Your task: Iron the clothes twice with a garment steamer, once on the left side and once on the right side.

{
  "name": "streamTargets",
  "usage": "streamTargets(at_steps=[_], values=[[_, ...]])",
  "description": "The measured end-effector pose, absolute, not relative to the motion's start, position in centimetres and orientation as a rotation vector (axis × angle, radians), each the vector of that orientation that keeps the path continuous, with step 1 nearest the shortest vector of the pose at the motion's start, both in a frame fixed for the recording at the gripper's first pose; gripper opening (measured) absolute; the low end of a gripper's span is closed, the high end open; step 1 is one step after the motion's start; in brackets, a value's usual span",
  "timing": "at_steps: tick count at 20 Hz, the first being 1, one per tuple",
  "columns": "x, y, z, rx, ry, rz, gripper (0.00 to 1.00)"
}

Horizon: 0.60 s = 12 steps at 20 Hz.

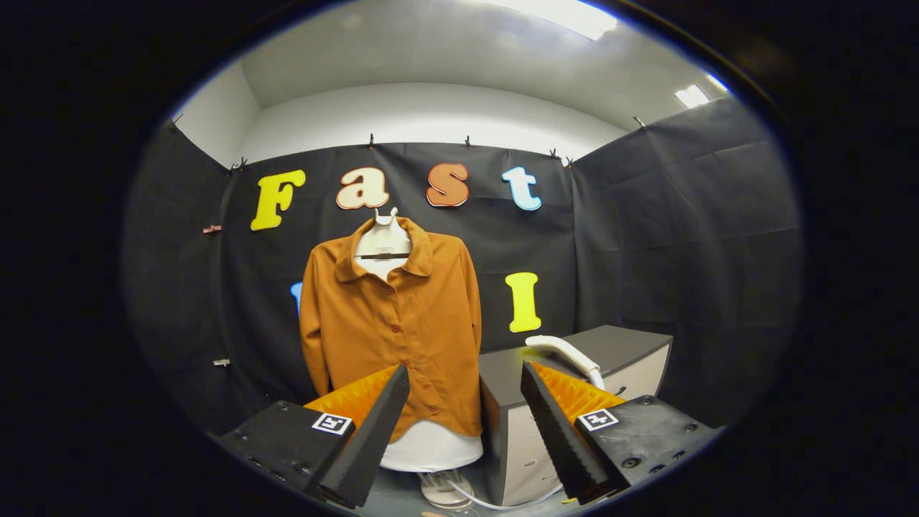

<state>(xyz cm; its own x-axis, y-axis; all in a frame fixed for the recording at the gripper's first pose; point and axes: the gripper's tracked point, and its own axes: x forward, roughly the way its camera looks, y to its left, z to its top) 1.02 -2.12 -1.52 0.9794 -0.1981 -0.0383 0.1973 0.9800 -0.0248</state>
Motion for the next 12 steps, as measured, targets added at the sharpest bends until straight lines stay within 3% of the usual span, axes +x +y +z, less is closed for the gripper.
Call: streamTargets(at_steps=[12], values=[[13.8, -12.2, -2.5, -0.068, 0.066, -0.218, 0.98]])
